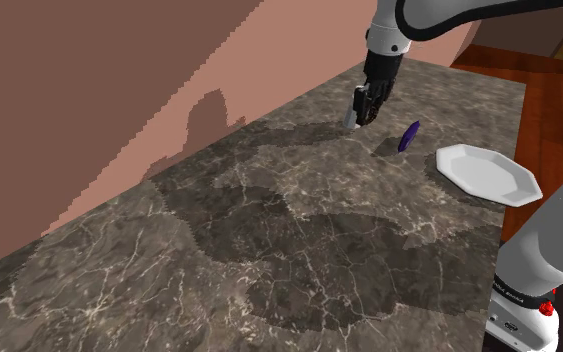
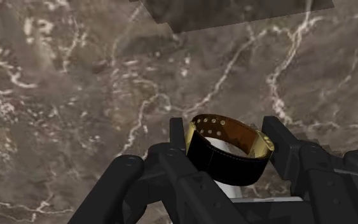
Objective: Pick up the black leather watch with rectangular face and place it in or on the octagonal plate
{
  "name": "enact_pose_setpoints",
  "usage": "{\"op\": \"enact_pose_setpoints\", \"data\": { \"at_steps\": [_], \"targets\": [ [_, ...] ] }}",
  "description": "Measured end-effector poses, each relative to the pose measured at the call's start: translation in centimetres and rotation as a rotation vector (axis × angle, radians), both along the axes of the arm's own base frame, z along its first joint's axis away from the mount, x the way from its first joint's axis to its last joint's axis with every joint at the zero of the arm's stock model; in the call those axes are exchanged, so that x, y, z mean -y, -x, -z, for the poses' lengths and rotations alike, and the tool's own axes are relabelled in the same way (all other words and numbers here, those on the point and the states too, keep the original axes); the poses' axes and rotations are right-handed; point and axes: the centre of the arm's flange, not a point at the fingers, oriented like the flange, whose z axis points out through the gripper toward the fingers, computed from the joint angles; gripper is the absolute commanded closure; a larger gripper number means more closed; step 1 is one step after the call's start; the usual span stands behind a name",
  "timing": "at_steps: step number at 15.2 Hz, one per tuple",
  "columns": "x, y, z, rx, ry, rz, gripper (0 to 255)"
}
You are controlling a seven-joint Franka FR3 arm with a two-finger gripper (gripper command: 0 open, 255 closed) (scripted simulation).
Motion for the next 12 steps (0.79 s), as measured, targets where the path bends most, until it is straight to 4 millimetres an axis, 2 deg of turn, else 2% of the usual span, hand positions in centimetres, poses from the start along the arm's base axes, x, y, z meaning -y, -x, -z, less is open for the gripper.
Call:
{"op": "enact_pose_setpoints", "data": {
  "at_steps": [9, 11, 12],
  "targets": [
    [0.0, -0.2, -4.7, 0.0, 0.0, 0.0, 255],
    [0.0, -0.1, -5.6, 0.0, 0.0, 0.0, 255],
    [0.1, 0.6, -5.7, -0.001, 0.0, 0.0, 255]
  ]
}}
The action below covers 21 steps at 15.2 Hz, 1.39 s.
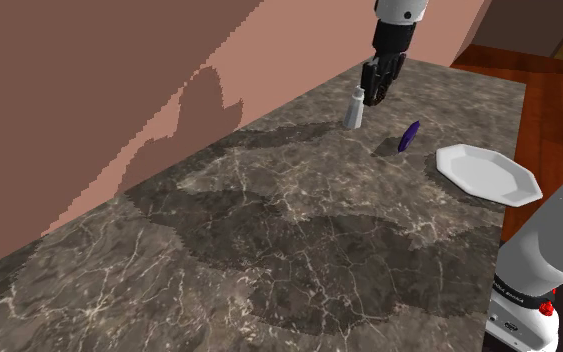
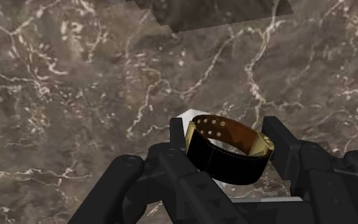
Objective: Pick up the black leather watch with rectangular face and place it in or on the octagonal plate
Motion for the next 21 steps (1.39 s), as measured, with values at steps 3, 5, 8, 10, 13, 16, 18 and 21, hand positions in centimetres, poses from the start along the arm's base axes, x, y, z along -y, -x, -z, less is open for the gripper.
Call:
{"op": "enact_pose_setpoints", "data": {
  "at_steps": [3, 5, 8, 10, 13, 16, 18, 21],
  "targets": [
    [1.0, 3.2, -0.3, 0.0, 0.0, 0.0, 255],
    [1.5, 5.8, -0.3, 0.0, 0.0, 0.0, 255],
    [2.2, 9.6, 0.3, 0.0, 0.0, 0.0, 255],
    [2.9, 12.3, 0.2, 0.001, 0.0, 0.0, 255],
    [3.7, 16.0, 0.0, 0.001, 0.0, 0.0, 255],
    [4.7, 19.7, 0.2, 0.001, 0.0, 0.0, 255],
    [5.2, 22.2, 0.0, 0.002, 0.001, 0.0, 255],
    [6.2, 26.3, 0.4, 0.001, 0.0, 0.0, 255]
  ]
}}
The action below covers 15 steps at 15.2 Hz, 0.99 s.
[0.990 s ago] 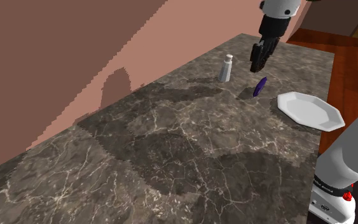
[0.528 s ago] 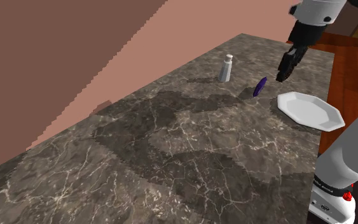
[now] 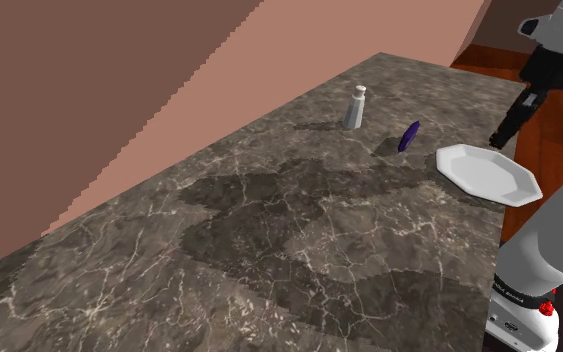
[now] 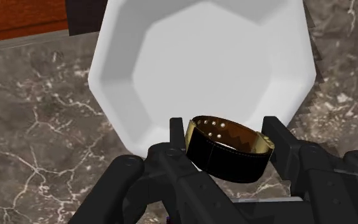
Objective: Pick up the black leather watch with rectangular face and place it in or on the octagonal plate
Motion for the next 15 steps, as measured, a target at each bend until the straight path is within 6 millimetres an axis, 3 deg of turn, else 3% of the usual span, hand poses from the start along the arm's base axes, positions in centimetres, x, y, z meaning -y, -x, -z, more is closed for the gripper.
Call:
{"op": "enact_pose_setpoints", "data": {
  "at_steps": [4, 11, 15],
  "targets": [
    [0.1, 1.0, 1.9, -0.001, 0.0, 0.0, 255],
    [0.2, 1.0, 5.6, -0.001, 0.0, 0.0, 255],
    [0.2, 1.0, 6.4, -0.001, 0.0, 0.0, 255]
  ]
}}
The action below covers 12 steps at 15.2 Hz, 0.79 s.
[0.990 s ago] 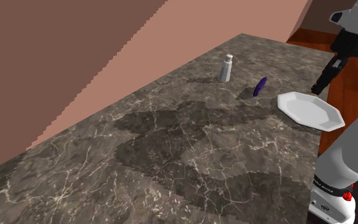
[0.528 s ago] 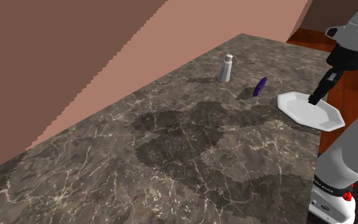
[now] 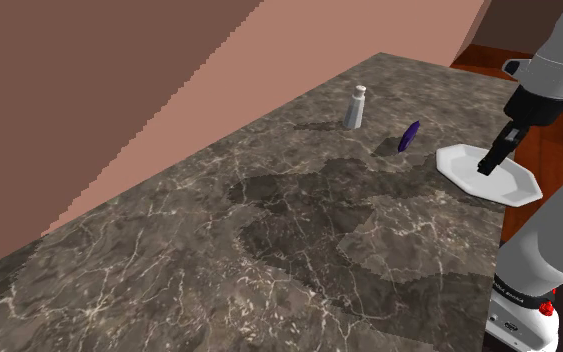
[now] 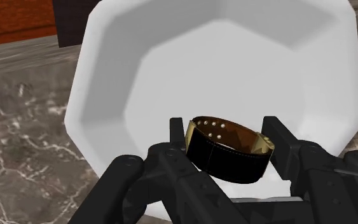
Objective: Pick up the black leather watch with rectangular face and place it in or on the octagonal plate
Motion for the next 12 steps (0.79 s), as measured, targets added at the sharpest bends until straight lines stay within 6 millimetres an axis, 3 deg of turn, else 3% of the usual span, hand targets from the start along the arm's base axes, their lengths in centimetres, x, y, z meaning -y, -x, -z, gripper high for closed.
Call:
{"op": "enact_pose_setpoints", "data": {
  "at_steps": [3, 4, 10, 12],
  "targets": [
    [0.0, 0.0, 0.1, 0.0, 0.0, 0.0, 255],
    [0.0, 0.0, 0.1, 0.0, 0.0, 0.0, 0],
    [0.0, 0.0, 0.1, 0.0, 0.0, 0.0, 0],
    [0.2, -0.1, -1.5, 0.0, 0.0, 0.0, 0]
  ]
}}
